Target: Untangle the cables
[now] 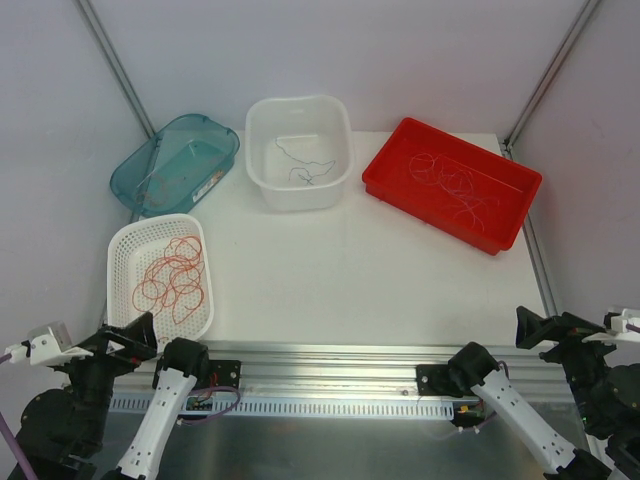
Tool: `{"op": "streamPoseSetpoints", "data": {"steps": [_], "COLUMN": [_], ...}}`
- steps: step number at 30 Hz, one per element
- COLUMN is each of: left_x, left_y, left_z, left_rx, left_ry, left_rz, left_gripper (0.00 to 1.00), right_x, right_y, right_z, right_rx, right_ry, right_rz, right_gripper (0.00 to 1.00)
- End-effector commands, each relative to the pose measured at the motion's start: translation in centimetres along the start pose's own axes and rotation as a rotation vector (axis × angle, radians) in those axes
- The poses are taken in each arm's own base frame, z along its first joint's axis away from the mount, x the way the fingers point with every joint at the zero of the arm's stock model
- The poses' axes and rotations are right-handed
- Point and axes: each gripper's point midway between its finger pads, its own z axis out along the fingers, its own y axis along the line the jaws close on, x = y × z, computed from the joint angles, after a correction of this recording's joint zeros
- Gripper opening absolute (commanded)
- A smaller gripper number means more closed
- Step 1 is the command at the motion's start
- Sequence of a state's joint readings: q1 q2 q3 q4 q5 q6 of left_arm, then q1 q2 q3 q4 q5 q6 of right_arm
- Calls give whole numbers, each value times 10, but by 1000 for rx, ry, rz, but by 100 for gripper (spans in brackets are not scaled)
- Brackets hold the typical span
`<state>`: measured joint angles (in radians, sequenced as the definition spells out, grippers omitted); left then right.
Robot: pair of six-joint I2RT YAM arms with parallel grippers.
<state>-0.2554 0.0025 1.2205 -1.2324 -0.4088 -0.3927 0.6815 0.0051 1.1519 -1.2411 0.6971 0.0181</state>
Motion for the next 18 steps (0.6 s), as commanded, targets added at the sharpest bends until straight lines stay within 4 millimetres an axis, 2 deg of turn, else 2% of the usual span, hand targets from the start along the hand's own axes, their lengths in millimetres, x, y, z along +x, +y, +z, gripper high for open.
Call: {"op": "streamPoseSetpoints", "data": {"steps": [1, 18], "left_x": [2, 2], "left_y": [26, 30], "left_z": [-32, -34], "left_rx": [12, -7], "left_ry": [-142, -145], "left_rz": [-80, -90], "left_gripper": [99, 99], "right_x": [6, 6], "right_y": [-22, -22], "right_z": [-16, -18], "right_rx": [-9, -35], "right_ry": [-97, -104], "right_rz": [73, 78], "right_gripper": [97, 97]}}
